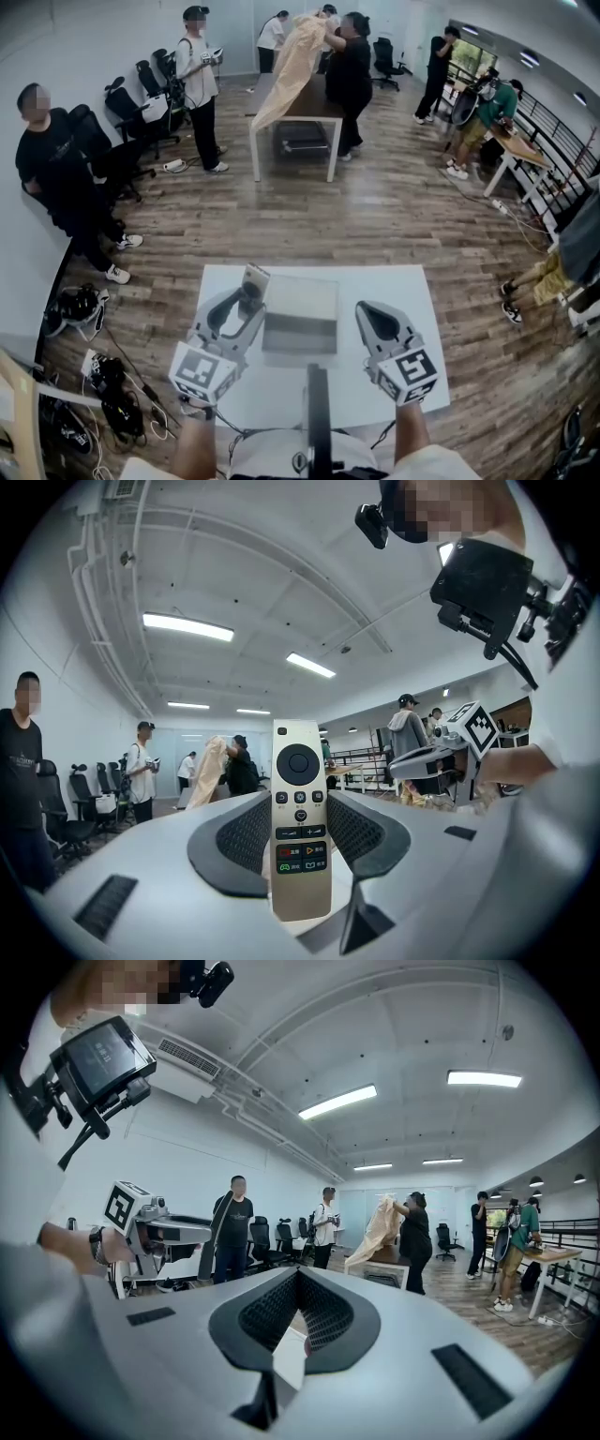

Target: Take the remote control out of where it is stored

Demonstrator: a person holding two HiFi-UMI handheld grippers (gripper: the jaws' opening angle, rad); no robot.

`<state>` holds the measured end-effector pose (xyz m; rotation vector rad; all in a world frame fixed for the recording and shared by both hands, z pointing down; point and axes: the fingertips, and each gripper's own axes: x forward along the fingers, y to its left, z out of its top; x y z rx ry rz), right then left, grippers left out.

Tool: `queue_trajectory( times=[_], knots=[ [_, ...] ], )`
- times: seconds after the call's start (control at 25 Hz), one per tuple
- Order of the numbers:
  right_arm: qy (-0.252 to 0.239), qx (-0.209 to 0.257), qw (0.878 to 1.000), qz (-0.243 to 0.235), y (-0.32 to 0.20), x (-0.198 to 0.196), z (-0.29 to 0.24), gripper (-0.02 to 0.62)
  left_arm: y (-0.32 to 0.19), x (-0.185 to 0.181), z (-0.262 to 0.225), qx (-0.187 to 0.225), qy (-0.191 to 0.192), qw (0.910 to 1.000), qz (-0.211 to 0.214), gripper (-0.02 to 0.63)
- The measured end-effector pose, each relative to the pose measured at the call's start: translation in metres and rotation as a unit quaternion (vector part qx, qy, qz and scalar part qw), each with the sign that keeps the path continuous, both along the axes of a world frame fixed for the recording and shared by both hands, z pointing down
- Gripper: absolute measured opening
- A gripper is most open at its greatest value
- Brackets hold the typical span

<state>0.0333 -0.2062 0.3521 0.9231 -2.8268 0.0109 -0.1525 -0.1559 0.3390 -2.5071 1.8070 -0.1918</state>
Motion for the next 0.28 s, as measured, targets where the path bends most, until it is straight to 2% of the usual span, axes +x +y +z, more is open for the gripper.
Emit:
queue_trajectory(
  times=[0.28],
  knots=[
    [0.004, -0.002, 1.000, 0.005, -0.0006, 0.0020, -0.0017, -0.002, -0.0012, 0.0041, 0.0019, -0.003, -0.003, 1.0000, 0.004, 0.186]
  ],
)
